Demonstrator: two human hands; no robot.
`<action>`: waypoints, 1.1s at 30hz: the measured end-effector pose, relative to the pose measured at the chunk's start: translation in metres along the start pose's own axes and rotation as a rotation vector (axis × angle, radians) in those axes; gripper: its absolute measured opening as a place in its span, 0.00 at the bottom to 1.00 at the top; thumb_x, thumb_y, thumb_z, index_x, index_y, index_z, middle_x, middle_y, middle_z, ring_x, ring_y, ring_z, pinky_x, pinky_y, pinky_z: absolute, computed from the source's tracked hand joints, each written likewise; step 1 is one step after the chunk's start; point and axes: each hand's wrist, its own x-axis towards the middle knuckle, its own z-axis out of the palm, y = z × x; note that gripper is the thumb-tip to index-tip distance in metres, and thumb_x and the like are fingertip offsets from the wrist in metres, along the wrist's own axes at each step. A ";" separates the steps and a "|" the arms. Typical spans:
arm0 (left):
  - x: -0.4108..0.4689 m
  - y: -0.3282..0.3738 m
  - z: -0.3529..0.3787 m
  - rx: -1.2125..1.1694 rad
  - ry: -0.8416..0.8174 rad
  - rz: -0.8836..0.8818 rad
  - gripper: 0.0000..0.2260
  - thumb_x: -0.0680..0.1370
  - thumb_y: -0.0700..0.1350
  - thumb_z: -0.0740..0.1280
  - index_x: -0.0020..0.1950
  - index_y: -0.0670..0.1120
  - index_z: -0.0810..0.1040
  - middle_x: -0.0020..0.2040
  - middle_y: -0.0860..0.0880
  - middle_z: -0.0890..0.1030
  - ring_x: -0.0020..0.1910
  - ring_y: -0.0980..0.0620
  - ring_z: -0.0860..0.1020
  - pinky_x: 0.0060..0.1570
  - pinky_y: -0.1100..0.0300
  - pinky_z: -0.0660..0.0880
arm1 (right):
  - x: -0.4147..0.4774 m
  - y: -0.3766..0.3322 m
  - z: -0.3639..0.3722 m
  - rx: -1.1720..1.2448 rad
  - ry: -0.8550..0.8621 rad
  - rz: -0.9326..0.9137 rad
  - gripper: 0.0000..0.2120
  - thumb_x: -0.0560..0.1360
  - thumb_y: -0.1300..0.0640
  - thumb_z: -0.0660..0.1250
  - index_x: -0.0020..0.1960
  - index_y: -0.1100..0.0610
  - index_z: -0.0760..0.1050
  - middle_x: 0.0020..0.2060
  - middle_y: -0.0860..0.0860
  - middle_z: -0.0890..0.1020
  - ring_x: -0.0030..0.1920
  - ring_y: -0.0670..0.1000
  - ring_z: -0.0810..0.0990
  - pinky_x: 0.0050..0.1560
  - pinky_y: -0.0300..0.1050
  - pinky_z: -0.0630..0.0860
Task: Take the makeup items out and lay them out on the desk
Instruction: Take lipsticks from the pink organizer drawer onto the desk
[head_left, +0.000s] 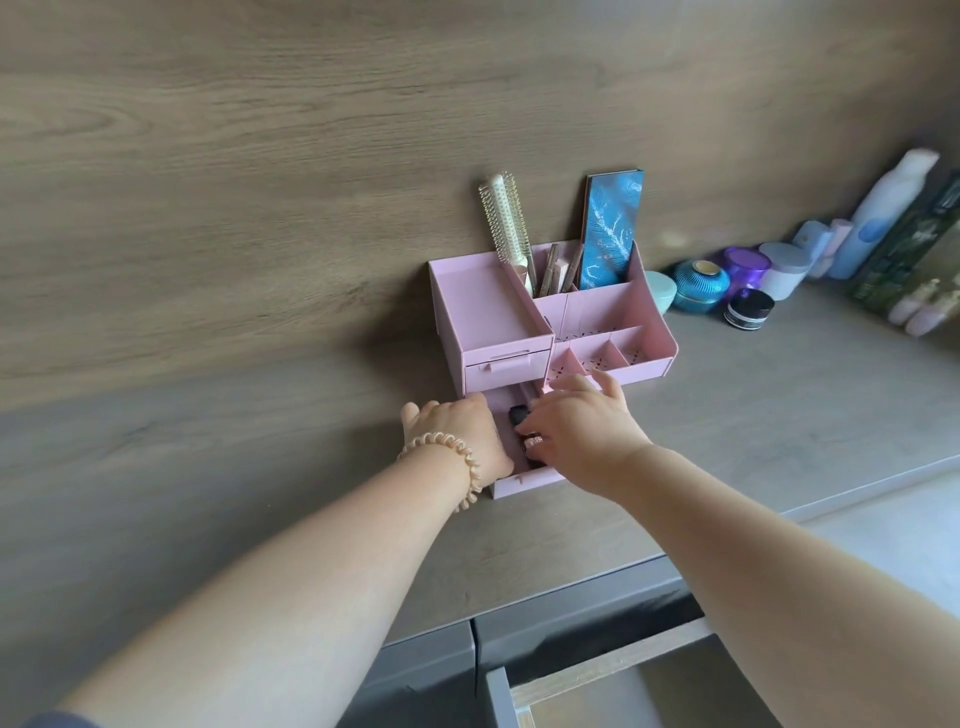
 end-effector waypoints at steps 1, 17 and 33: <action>0.000 0.000 0.002 -0.018 0.014 0.004 0.08 0.69 0.50 0.62 0.46 0.50 0.70 0.44 0.49 0.80 0.51 0.44 0.74 0.50 0.52 0.60 | 0.000 -0.001 0.000 0.033 0.032 0.042 0.15 0.73 0.47 0.65 0.59 0.40 0.76 0.55 0.43 0.79 0.69 0.50 0.62 0.71 0.55 0.46; -0.005 0.002 0.014 -0.134 0.277 0.016 0.06 0.68 0.50 0.61 0.43 0.51 0.67 0.34 0.53 0.79 0.41 0.45 0.76 0.47 0.51 0.63 | 0.006 -0.034 0.005 0.066 0.099 0.369 0.13 0.64 0.58 0.66 0.48 0.53 0.69 0.35 0.49 0.73 0.55 0.57 0.72 0.71 0.59 0.45; -0.090 0.122 -0.010 -0.858 0.101 0.433 0.23 0.72 0.40 0.69 0.60 0.58 0.65 0.43 0.49 0.81 0.41 0.50 0.80 0.37 0.61 0.75 | -0.158 0.024 -0.031 0.505 0.592 0.858 0.14 0.70 0.58 0.62 0.54 0.48 0.74 0.50 0.48 0.77 0.54 0.50 0.75 0.68 0.57 0.59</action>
